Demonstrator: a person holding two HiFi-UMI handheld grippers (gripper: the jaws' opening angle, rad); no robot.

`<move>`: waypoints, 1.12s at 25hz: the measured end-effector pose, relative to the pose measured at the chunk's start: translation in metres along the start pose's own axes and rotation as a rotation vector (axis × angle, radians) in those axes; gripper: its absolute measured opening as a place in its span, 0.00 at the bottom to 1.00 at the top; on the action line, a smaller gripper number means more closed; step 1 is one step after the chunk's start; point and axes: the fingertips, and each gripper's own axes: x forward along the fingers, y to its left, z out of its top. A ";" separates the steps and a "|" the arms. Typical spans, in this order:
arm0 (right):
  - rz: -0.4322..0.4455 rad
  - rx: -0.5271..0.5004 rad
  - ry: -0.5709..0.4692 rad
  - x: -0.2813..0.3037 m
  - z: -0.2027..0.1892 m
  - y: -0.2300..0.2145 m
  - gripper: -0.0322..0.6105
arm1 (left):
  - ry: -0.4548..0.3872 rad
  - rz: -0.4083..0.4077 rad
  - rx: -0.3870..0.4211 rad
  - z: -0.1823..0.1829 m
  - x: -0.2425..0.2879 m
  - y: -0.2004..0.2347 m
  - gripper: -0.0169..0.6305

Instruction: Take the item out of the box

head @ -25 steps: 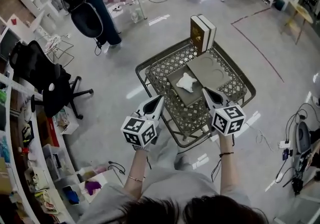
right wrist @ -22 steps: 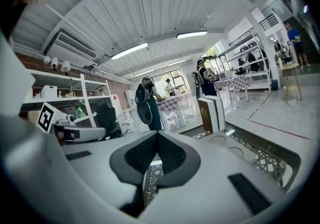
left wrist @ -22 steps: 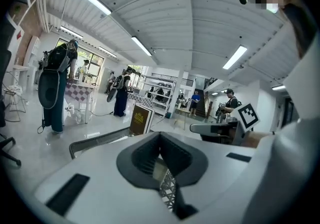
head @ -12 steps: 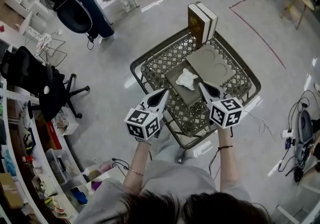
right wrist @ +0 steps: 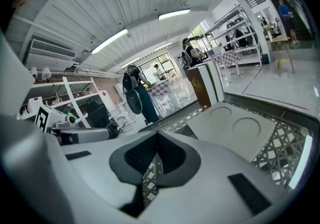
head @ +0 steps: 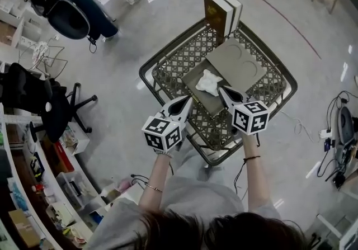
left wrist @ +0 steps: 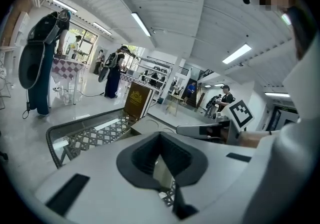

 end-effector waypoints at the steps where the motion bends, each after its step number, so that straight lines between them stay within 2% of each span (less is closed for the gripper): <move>1: -0.005 0.010 0.006 0.005 -0.003 -0.004 0.08 | 0.008 -0.005 -0.003 -0.003 0.005 0.003 0.05; 12: -0.081 0.116 0.091 0.043 -0.041 -0.036 0.09 | 0.083 -0.047 -0.074 -0.031 0.035 0.024 0.05; 14: -0.093 0.133 0.106 0.049 -0.046 -0.041 0.16 | 0.091 -0.051 -0.079 -0.034 0.038 0.027 0.05; 28: -0.207 0.261 0.203 0.086 -0.076 -0.075 0.34 | 0.137 -0.090 -0.124 -0.052 0.064 0.045 0.05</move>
